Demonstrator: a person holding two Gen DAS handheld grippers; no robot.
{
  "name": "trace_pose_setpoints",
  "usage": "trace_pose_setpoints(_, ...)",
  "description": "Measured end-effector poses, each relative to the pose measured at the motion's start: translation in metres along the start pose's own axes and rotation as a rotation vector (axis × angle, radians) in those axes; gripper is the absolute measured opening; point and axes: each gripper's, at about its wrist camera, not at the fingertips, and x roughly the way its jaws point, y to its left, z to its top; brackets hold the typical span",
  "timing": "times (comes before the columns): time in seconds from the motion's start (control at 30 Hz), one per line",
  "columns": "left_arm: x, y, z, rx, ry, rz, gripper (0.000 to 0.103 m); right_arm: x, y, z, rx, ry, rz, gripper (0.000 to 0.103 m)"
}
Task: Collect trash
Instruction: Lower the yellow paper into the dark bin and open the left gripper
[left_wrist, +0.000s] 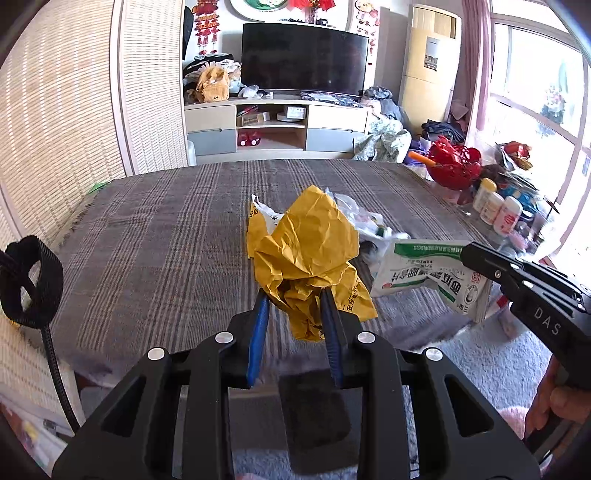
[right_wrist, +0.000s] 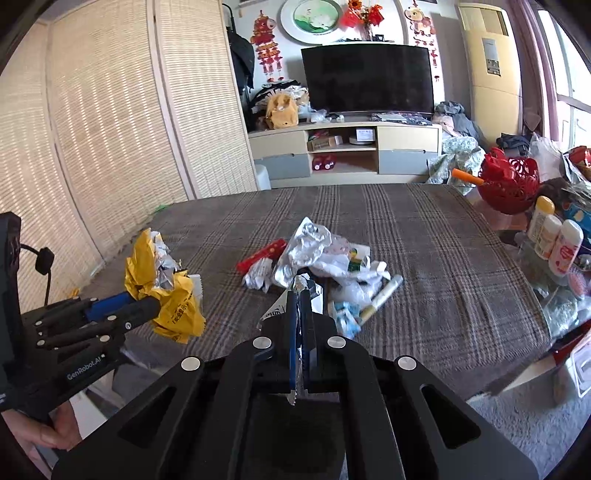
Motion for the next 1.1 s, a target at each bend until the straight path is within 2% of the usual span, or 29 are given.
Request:
trace_pose_setpoints(0.23,-0.031,-0.017,-0.043,0.020,0.029,-0.013,0.027,-0.030,0.003,-0.045,-0.009,0.040,-0.010,0.004)
trace_pose_setpoints(0.47,-0.021,-0.032,-0.093,0.047,0.121,-0.047,0.027,-0.023,0.003,-0.090,-0.002,0.130,0.003,0.004)
trace_pose_setpoints(0.6,0.006,-0.037,-0.119,0.059,0.192,-0.061,0.027,0.002,-0.005,-0.114,0.031,0.210,0.014,0.004)
trace_pose_setpoints(0.73,0.044,-0.036,-0.141,0.030,0.281,-0.073,0.027,0.038,-0.019,-0.139,0.082,0.296,0.023,0.004)
trace_pose_setpoints(1.1,0.119,-0.030,-0.180,-0.038,0.458,-0.112,0.029,0.095,-0.030,-0.182,0.145,0.421,0.065,0.004)
